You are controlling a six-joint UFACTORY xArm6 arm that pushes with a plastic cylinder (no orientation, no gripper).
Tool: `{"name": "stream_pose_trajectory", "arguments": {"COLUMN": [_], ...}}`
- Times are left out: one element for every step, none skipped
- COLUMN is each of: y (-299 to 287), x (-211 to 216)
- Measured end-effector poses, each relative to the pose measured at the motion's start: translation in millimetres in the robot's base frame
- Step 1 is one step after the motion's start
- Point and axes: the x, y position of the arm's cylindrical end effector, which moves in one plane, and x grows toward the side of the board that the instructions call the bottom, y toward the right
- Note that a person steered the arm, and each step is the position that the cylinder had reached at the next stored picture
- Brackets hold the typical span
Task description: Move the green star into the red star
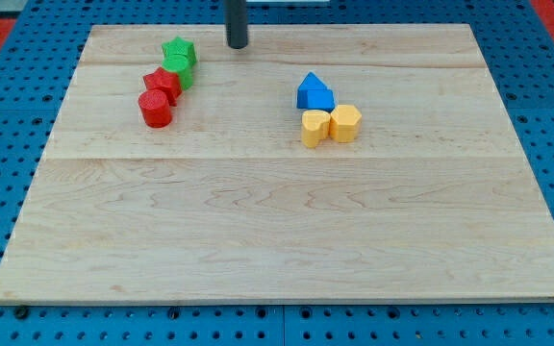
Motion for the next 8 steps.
{"name": "stream_pose_trajectory", "arguments": {"y": [-8, -26, -53, -58, -58, -58, -58, -60], "x": [0, -3, -13, -14, -4, 25, 31, 33]}}
